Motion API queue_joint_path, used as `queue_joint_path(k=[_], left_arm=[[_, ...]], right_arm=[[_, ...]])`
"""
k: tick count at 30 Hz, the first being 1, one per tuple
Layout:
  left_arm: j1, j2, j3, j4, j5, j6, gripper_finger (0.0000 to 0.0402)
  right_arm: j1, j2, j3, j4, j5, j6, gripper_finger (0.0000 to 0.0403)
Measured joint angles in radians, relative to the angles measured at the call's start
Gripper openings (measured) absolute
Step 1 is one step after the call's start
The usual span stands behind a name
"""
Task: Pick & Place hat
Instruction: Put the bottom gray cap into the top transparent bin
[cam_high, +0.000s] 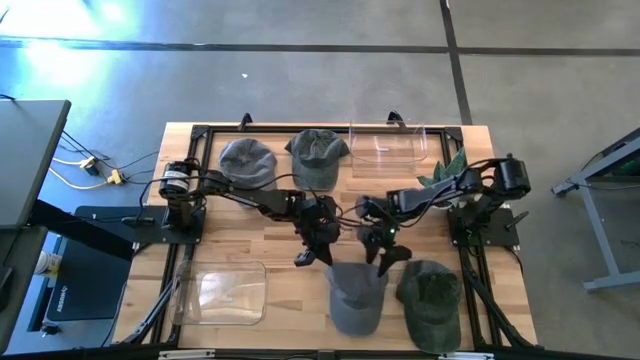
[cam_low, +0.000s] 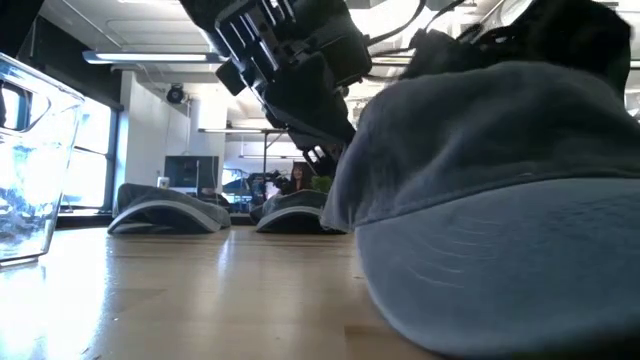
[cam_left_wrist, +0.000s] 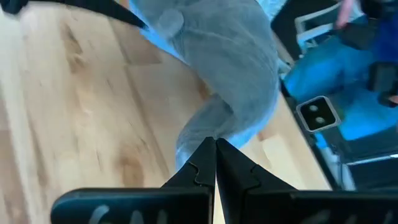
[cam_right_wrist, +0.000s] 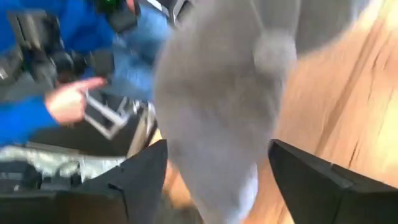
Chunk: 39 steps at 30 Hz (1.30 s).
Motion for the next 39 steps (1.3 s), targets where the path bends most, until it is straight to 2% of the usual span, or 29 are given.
queue_joint_path(k=[4, 11, 15, 19, 25, 31, 36, 39], left_arm=[[-0.001, 0.000, 0.000, 0.004, -0.038, 0.000, 0.0000], [-0.001, 0.001, 0.000, -0.006, -0.070, 0.000, 0.0000], [-0.001, 0.001, 0.000, -0.016, -0.111, 0.000, 0.0000], [-0.001, 0.002, 0.000, -0.021, -0.112, 0.000, 0.0000], [-0.001, 0.002, 0.000, -0.044, -0.110, -0.003, 0.0000], [0.000, 0.002, 0.000, -0.043, 0.027, -0.081, 0.0005], [0.008, 0.002, 0.000, -0.044, 0.103, -0.129, 0.0057], [0.032, 0.002, 0.000, -0.043, 0.152, -0.132, 0.0107]], right_arm=[[-0.001, 0.041, 0.001, 0.153, -0.018, 0.097, 0.0294], [-0.015, 0.087, 0.001, 0.197, -0.017, 0.107, 0.0295], [-0.006, 0.126, 0.001, 0.277, -0.126, 0.149, 0.0293], [-0.007, 0.133, 0.001, 0.288, -0.179, 0.157, 0.0274], [-0.004, 0.130, 0.001, 0.346, -0.201, 0.225, 0.0208], [-0.004, 0.128, 0.001, 0.404, -0.123, 0.316, 0.0108], [0.003, 0.098, 0.001, 0.400, -0.060, 0.375, 0.0015], [0.018, 0.045, 0.001, 0.380, 0.013, 0.429, 0.0016]])
